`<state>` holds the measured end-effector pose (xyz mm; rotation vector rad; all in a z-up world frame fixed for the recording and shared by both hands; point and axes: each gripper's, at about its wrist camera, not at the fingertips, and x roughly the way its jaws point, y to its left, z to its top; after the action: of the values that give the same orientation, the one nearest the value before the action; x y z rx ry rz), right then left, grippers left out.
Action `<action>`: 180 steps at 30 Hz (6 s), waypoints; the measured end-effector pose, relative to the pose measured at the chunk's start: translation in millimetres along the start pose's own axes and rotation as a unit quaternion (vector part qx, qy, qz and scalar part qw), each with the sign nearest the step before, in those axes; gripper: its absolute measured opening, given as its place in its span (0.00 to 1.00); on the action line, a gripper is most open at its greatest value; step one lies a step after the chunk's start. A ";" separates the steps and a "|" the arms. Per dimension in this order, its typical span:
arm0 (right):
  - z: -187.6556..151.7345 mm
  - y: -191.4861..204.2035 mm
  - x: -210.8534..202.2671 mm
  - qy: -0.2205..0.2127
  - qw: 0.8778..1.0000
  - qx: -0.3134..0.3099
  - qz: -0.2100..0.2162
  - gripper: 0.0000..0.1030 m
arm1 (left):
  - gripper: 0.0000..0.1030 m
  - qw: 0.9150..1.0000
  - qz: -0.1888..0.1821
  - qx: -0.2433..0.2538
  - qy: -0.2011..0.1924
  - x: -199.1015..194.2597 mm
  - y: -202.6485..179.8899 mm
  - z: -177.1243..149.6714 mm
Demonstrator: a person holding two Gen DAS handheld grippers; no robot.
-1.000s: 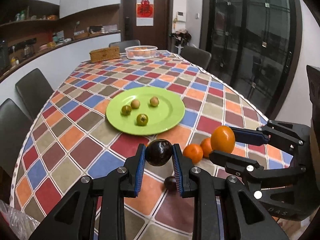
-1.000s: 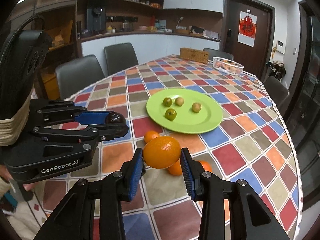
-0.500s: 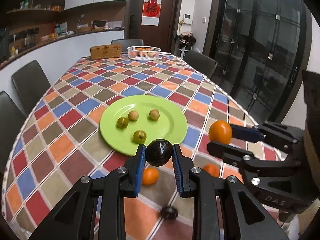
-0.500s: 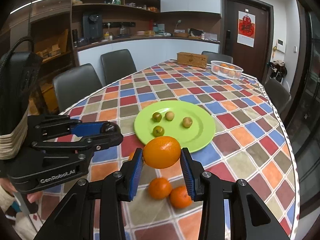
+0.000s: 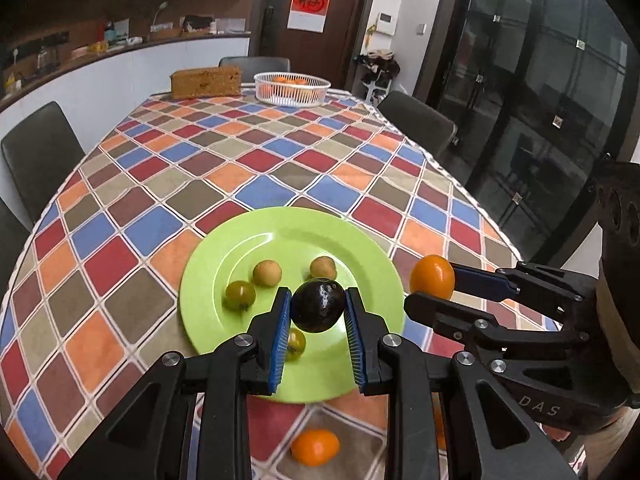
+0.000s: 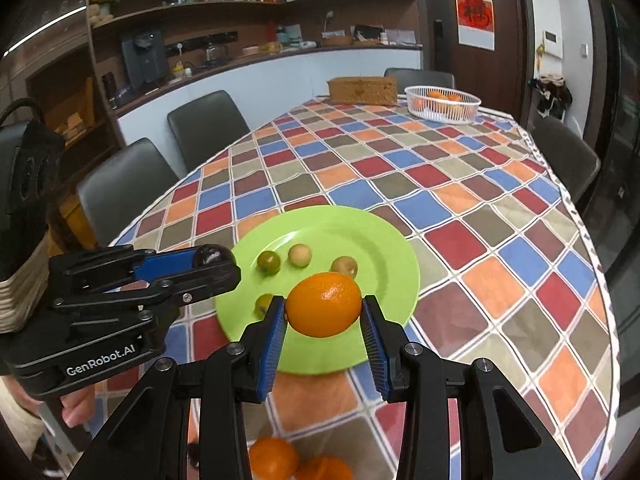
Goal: Organize fruits
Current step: 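Carry the plum and the orange over the green plate, then open both tools to drop the plum and orange onto the plate, then move both tools back toward the remaining plum and oranges, then grasp the second dark plum with the left tool while the right tool grasps a large orange, then carry the plum and the large orange over the green plate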
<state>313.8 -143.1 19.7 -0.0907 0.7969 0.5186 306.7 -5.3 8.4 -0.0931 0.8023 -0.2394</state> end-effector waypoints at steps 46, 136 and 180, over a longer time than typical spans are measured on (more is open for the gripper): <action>2.8 5.0 -18.1 -0.018 0.999 -0.033 -0.023 0.54 | 0.59 0.996 0.077 0.038 -0.020 -51.7 -6.7 -10.4; -101.7 21.5 -44.0 0.093 0.991 -0.097 0.024 0.41 | 0.27 0.998 0.024 0.003 0.062 -62.5 -51.8 -131.4; 36.6 -12.3 8.8 0.026 0.999 -0.026 -0.006 0.41 | 0.27 0.999 0.017 0.032 -0.028 -23.4 -6.8 17.9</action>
<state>349.0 -140.3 37.9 -0.1585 0.8339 0.5268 302.7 -6.3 38.4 -0.0265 0.7403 -0.2293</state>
